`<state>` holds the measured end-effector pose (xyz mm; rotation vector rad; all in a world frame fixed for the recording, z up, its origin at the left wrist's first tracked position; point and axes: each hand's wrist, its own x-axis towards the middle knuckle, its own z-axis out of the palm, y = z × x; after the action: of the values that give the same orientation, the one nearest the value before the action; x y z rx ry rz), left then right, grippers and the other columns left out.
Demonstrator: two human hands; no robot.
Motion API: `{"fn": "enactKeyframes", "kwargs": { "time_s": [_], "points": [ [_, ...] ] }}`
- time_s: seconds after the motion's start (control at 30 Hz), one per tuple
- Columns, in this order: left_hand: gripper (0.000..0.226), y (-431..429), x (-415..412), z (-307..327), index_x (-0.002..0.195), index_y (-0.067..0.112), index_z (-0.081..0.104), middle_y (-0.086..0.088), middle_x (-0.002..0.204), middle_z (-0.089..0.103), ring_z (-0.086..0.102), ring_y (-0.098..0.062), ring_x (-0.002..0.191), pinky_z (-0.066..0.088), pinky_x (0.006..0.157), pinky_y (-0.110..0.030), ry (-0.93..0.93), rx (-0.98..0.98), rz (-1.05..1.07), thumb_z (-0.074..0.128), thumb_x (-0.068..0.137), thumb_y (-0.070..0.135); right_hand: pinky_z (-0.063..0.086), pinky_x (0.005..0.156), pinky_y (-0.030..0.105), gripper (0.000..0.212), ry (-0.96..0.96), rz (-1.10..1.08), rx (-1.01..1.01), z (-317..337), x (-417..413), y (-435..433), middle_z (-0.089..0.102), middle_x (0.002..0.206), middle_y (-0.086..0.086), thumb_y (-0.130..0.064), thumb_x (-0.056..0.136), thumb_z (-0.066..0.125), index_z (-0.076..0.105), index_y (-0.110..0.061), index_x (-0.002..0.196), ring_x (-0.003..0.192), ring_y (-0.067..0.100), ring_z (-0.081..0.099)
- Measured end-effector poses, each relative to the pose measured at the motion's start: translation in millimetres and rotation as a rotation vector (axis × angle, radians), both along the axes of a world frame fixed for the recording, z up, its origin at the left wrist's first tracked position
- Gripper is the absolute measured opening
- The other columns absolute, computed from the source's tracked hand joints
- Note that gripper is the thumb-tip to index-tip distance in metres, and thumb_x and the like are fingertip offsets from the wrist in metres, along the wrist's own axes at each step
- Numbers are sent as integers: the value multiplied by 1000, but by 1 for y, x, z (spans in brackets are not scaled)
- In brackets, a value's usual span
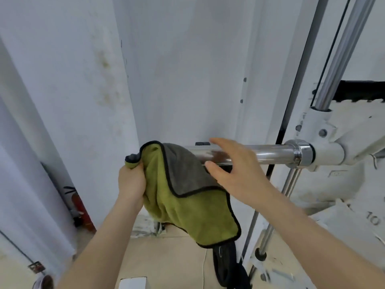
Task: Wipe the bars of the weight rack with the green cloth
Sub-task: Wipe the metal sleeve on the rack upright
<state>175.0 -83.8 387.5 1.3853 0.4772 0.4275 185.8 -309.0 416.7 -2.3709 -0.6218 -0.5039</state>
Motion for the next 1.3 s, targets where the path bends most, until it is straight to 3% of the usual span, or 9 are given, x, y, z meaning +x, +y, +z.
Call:
{"fn": "enactKeyframes", "kwargs": {
  "time_s": [0.07, 0.2, 0.43, 0.57, 0.7, 0.83, 0.9, 1.03, 1.3],
  "points": [
    [16, -7, -18, 10, 85, 13, 66, -13, 85, 71, 69, -29, 80, 58, 72, -40, -74, -51, -107, 58, 94, 25, 42, 106, 37, 66, 275, 261, 334, -10, -24, 32, 49, 135, -20, -53, 81, 66, 39, -40, 140, 120, -3, 48],
    [15, -28, -43, 36, 105, 15, 66, -4, 88, 75, 72, -18, 82, 57, 67, -29, -169, -65, -356, 57, 94, 12, 48, 101, 41, 73, 617, 566, 441, -31, -34, 68, 60, 129, -8, -30, 80, 77, 36, -42, 138, 118, 10, 58],
    [14, -16, -54, 34, 93, 10, 67, -7, 76, 70, 69, -17, 68, 57, 64, -33, -160, -330, -152, 53, 92, 12, 49, 79, 15, 28, 923, 573, 65, -1, -17, -8, 73, 95, -9, -30, 83, 70, 72, -21, 110, 89, 2, 66],
    [15, -20, -59, 30, 98, 9, 67, -10, 86, 74, 72, -19, 75, 57, 63, -33, -127, -312, -247, 54, 91, 13, 51, 87, 17, 9, 696, 304, 64, 2, -11, -21, 75, 93, -6, -20, 85, 73, 78, -20, 93, 91, 5, 67],
    [13, -27, -67, 18, 95, 11, 67, -7, 78, 74, 69, -16, 62, 55, 65, -35, 63, -231, -373, 56, 89, 16, 37, 70, -1, 15, 55, -154, 345, 40, 6, -7, 63, 71, -21, -15, 89, 64, 74, -25, 87, 71, -2, 58],
    [23, -51, -85, 7, 96, 18, 67, 1, 85, 75, 71, -15, 82, 56, 73, -29, 209, 263, -798, 52, 95, 36, 45, 92, 25, 23, -391, -257, 557, 70, 40, 53, 67, 106, -2, -14, 94, 51, 68, -15, 109, 99, 16, 61],
    [36, -37, -70, 10, 80, 20, 72, 8, 76, 74, 69, -11, 76, 53, 75, -28, 109, 586, -547, 49, 95, 43, 43, 97, 30, 30, -383, -68, 404, 57, 48, 83, 64, 119, 4, -15, 96, 47, 61, -12, 123, 108, 20, 60],
    [33, 1, -8, 23, 96, 27, 56, 8, 88, 65, 58, -18, 81, 41, 74, -35, 65, 851, -134, 30, 98, 47, 34, 104, 42, 52, -287, -151, -467, -7, 54, 89, 57, 134, 1, -48, 101, 26, 43, -17, 139, 126, 21, 49],
    [36, -18, 41, 6, 66, 22, 38, -2, 67, 48, 49, -19, 65, 33, 54, -30, -20, 668, -191, 27, 98, 33, 48, 72, 37, 49, -75, -246, -724, 14, 64, 41, 60, 77, 0, -56, 98, 19, 52, -21, 107, 70, 23, 58]
  ]
}}
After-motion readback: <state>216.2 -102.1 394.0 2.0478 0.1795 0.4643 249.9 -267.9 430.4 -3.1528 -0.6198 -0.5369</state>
